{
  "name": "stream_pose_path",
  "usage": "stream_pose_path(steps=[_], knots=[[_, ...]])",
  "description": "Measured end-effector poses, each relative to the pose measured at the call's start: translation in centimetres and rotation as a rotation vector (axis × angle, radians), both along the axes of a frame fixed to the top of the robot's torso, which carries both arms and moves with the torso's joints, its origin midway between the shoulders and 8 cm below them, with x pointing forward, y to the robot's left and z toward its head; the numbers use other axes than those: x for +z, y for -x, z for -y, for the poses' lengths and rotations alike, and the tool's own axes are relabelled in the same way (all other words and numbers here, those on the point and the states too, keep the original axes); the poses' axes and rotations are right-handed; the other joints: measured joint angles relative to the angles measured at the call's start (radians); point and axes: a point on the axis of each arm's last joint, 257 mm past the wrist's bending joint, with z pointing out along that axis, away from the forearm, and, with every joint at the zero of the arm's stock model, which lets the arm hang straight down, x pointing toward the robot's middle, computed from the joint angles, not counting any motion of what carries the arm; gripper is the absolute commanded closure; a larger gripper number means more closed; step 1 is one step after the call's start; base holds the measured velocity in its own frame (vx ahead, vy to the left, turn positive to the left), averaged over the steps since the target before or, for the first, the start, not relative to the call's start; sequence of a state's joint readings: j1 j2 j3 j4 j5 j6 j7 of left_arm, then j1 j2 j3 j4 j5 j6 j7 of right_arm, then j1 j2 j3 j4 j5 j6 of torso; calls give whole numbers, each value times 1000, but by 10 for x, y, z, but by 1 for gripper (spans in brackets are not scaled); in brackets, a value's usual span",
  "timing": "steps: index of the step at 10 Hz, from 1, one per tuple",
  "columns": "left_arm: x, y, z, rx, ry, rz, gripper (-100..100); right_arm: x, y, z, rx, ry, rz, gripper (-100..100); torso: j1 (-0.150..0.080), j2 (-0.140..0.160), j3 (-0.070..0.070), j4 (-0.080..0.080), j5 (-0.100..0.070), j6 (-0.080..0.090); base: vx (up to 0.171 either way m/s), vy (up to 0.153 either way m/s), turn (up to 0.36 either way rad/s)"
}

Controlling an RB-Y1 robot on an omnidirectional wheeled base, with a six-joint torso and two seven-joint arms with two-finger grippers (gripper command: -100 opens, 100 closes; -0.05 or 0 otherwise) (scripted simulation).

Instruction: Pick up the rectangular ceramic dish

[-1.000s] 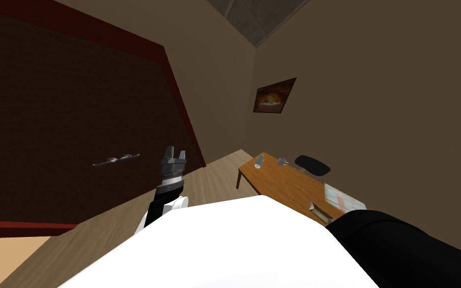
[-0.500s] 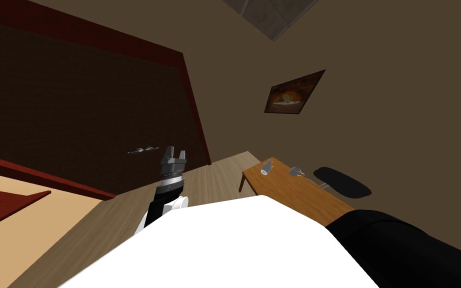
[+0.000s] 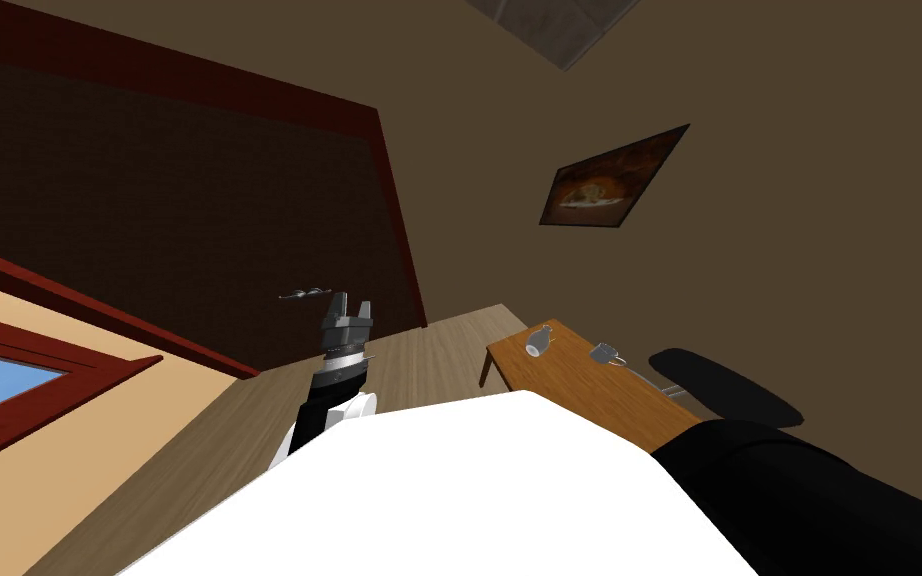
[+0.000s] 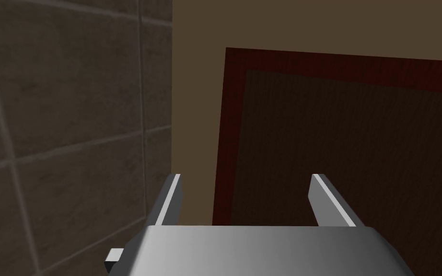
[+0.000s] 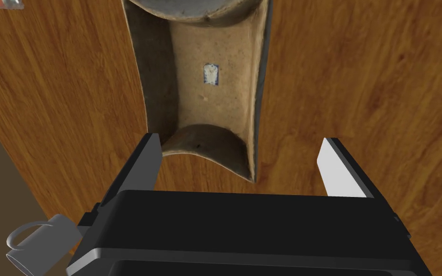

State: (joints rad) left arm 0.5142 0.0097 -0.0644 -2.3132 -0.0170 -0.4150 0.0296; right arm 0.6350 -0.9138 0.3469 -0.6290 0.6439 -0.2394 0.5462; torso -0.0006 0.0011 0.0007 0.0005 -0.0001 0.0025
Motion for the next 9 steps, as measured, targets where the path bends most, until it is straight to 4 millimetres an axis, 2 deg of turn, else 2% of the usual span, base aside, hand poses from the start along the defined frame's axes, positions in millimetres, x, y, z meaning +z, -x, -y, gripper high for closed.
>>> stream_pose_path(steps=[1, 4, 5, 9], knots=[[0, 0, 0, 0, 0, 0, 0, 0, 0, 0, 0, 0, 0, -100, 1, 0, 0, 0, 0, 0, -9, -55, 62], [0, 0, 0, 0, 0, 0, 0, -16, 0, -15, -12, -2, -1, -100, -3, 2, 1, 0, -1, 0, -20, -61, 40], [0, 0, 0, 0, 0, 0, 0, -17, 1, -16, -12, -1, -1, 100, -1, 1, 1, 0, 0, 0, -2, -7, -2], [0, 0, 0, 0, 0, 0, 0, -16, -1, -15, -7, 0, -1, 100, 1, -1, -1, -1, 0, 2, 0, -1, 6]])
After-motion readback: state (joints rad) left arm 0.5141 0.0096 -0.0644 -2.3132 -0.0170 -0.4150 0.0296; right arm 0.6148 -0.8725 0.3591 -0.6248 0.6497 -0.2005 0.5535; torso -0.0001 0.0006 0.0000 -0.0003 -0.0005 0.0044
